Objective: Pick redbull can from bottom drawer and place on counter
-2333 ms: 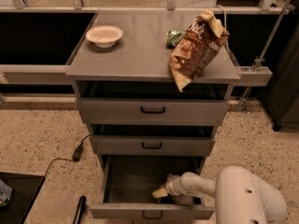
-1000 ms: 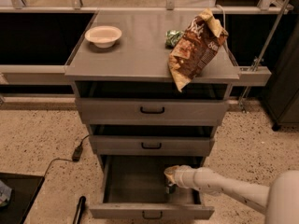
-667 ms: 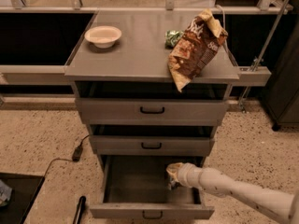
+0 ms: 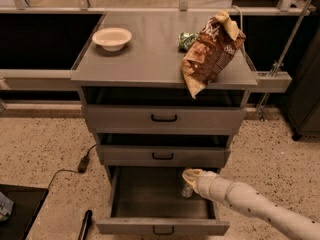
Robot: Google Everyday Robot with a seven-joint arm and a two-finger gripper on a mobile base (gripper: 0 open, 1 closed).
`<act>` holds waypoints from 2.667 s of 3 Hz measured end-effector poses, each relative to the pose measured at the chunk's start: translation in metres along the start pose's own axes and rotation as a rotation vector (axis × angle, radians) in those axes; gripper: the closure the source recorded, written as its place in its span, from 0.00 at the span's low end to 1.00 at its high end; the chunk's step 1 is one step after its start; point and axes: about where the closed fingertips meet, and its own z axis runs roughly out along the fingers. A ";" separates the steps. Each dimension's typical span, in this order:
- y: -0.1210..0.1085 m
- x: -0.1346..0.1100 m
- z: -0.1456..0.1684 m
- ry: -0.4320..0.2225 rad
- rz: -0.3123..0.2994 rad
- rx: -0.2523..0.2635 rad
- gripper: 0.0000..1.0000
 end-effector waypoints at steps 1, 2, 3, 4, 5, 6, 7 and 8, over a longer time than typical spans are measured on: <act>0.000 0.000 0.000 0.000 0.000 0.000 1.00; 0.001 -0.025 -0.005 -0.022 -0.036 -0.004 1.00; -0.007 -0.088 -0.041 -0.084 -0.107 0.013 1.00; -0.018 -0.171 -0.085 -0.164 -0.205 0.036 1.00; -0.028 -0.270 -0.132 -0.273 -0.296 0.069 1.00; -0.029 -0.270 -0.132 -0.273 -0.297 0.069 1.00; -0.033 -0.313 -0.147 -0.333 -0.357 0.077 1.00; -0.045 -0.398 -0.188 -0.428 -0.500 0.101 1.00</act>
Offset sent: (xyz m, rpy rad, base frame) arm 0.0045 0.0185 0.0552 -0.0173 -0.0785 0.0522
